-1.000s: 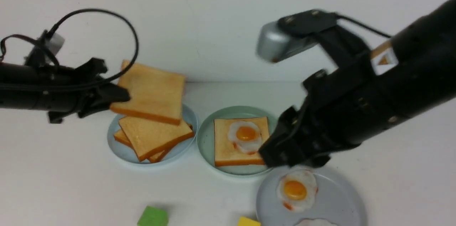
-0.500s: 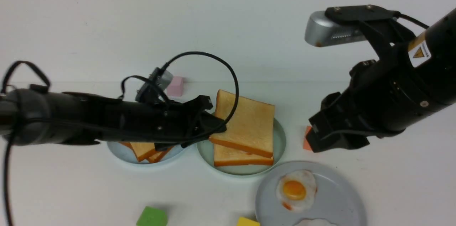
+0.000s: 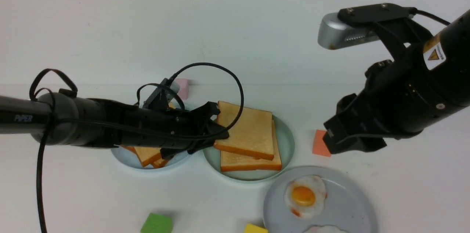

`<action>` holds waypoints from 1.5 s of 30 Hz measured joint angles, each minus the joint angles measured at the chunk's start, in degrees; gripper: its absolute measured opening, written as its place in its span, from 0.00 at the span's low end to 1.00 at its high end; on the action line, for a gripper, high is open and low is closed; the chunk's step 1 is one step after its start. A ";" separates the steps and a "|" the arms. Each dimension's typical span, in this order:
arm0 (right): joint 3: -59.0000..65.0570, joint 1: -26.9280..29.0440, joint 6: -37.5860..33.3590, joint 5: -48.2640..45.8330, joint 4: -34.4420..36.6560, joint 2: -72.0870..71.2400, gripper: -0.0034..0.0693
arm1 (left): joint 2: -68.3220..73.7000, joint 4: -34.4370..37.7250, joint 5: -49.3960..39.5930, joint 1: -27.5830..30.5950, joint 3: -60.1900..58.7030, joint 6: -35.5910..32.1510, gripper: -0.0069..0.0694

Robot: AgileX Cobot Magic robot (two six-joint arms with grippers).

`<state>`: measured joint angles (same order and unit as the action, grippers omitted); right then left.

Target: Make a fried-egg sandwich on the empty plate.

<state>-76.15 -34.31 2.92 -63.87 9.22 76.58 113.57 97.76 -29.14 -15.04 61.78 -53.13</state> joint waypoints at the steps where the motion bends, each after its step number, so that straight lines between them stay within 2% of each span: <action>1: 0.00 0.00 0.00 0.00 0.00 0.00 0.45 | 0.15 0.04 -0.03 0.00 0.00 0.00 0.25; 9: 0.00 0.00 0.17 0.00 0.00 0.00 0.45 | 0.46 0.11 -2.30 0.00 0.89 0.00 0.27; 17: 0.00 0.00 0.17 -0.06 0.00 0.00 0.45 | 0.46 0.06 -4.01 0.00 1.42 -0.05 0.51; 23: 0.00 0.00 0.17 -0.24 0.00 0.00 0.45 | 0.46 -0.63 -4.26 0.00 1.45 0.37 0.55; 27: 0.00 0.00 0.59 -0.26 0.00 0.00 0.45 | 0.46 -8.99 -3.36 0.99 1.50 2.46 0.56; 32: 0.00 0.00 1.22 -0.26 0.00 0.00 0.45 | -1.17 -27.06 -3.55 4.60 1.73 14.03 0.56; 33: 0.00 0.00 1.22 -0.26 0.00 0.00 0.45 | -1.30 -27.06 -3.57 4.60 1.73 14.31 0.56; 34: 0.00 0.00 1.27 -0.26 0.00 0.00 0.45 | -2.41 -31.76 -3.66 5.09 1.73 15.73 0.56; 37: 0.00 0.00 1.27 -0.31 -0.16 0.00 0.45 | -5.98 -39.45 -3.72 5.62 1.54 17.95 0.56; 42: 0.00 0.00 1.27 -0.14 -1.47 0.00 0.45 | -14.29 -43.12 -4.37 5.62 1.55 18.91 0.53; 45: 0.00 0.00 1.27 0.23 -1.81 0.00 0.45 | -23.09 -44.92 -5.04 5.62 1.55 19.54 0.44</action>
<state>-76.15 -34.31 4.19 -63.64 7.40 76.58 90.48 52.85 -34.17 -9.42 63.33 -33.59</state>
